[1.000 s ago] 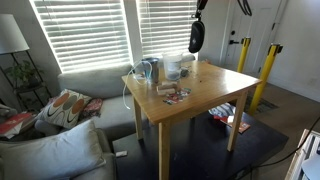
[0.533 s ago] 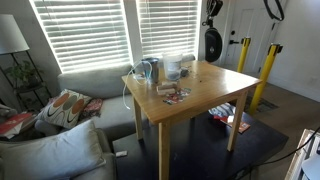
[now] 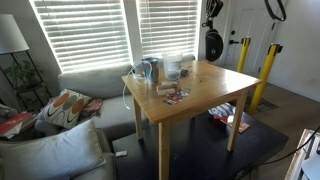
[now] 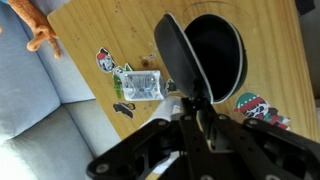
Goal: Move the black pouch to the bottom left side of the table
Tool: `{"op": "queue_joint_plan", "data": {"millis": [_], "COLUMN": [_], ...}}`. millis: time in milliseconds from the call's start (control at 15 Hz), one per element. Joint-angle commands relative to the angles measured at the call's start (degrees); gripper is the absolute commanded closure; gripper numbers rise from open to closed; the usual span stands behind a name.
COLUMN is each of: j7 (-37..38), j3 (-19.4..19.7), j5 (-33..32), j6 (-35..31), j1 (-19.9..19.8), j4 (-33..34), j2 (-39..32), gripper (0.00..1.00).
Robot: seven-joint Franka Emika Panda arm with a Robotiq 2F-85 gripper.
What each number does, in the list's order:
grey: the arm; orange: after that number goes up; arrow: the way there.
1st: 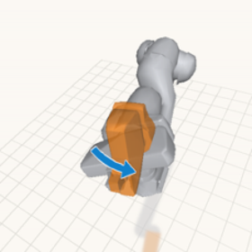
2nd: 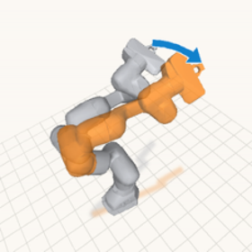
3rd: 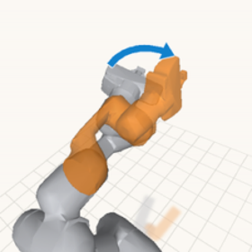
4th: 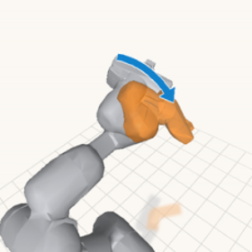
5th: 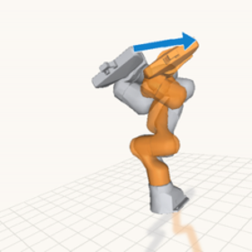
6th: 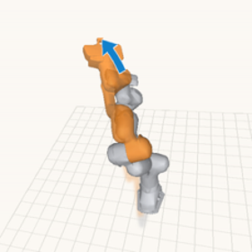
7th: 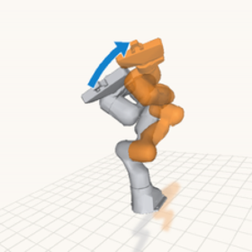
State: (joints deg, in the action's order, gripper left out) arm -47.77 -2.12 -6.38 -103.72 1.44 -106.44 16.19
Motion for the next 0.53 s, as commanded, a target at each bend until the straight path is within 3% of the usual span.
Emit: {"op": "queue_joint_plan", "data": {"millis": [0, 467], "j7": [1.4, 3.6], "j3": [-1.4, -6.8], "j5": [-2.2, -6.4], "j6": [3.9, 13.5], "j1": [3.0, 8.5], "j4": [-1.3, -0.3], "j2": [2.4, 2.6], "gripper": [0.97, 0.97]}}
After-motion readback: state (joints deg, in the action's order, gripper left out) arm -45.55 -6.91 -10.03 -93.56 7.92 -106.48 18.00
